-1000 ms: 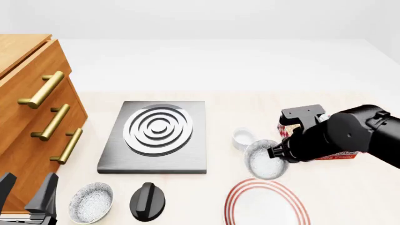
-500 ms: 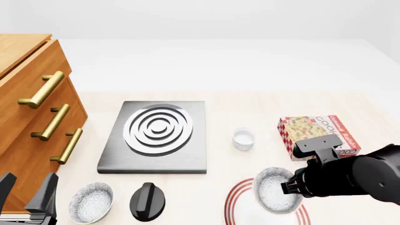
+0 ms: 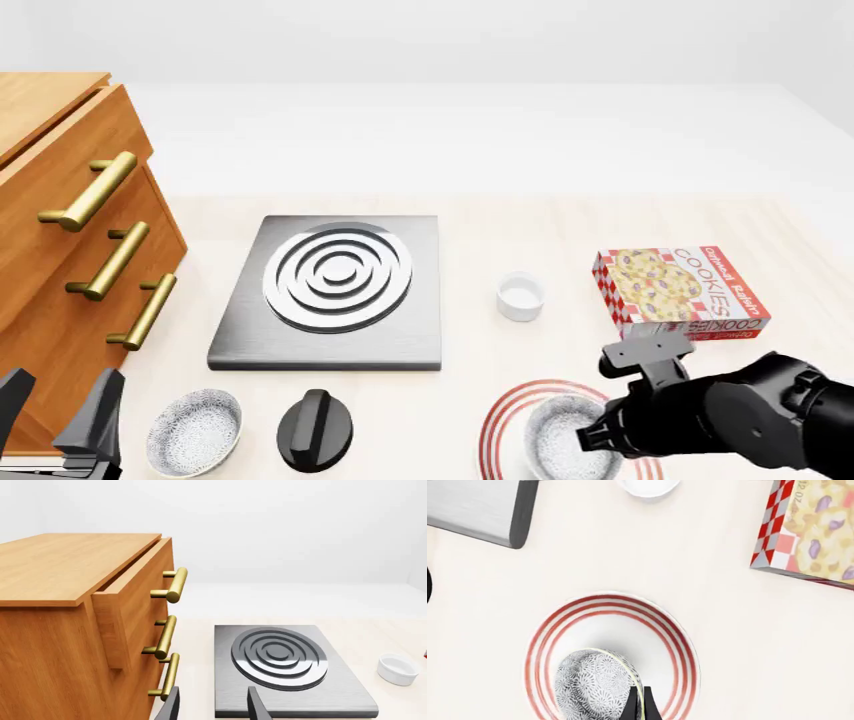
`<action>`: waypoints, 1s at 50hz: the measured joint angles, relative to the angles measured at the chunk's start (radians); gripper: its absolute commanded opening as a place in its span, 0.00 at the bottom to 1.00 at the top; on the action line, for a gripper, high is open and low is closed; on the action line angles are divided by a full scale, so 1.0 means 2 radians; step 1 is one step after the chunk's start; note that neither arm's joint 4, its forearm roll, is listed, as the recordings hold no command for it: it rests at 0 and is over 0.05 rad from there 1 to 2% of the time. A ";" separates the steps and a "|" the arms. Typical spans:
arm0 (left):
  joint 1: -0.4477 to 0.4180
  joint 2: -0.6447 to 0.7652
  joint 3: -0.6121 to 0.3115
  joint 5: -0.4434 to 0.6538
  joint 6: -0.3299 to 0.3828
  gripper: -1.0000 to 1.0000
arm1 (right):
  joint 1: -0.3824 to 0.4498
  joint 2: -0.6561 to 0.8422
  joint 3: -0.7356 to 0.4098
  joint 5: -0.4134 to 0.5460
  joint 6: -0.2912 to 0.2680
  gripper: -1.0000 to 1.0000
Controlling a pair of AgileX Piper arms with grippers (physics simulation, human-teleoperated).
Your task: Pick the akita bowl between the plate and the ramekin and place it on the plate.
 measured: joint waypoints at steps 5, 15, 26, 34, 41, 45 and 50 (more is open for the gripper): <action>0.000 0.000 0.000 0.000 0.000 1.00 | 0.001 0.014 0.006 -0.019 0.009 0.00; 0.000 0.000 0.000 0.000 0.000 1.00 | -0.004 0.037 0.012 -0.050 0.026 0.00; 0.000 0.000 0.000 0.000 0.000 1.00 | -0.009 0.012 -0.014 -0.004 0.008 1.00; 0.000 0.000 0.000 0.000 0.000 1.00 | -0.023 -0.058 -0.084 0.092 -0.016 1.00; 0.000 0.000 0.000 0.000 0.000 1.00 | -0.033 -0.117 -0.166 0.181 -0.031 1.00; 0.000 0.000 0.000 0.000 0.000 1.00 | -0.037 -0.145 -0.202 0.218 -0.040 1.00; 0.000 0.000 0.000 0.000 0.000 1.00 | -0.035 -0.182 -0.243 0.242 -0.054 1.00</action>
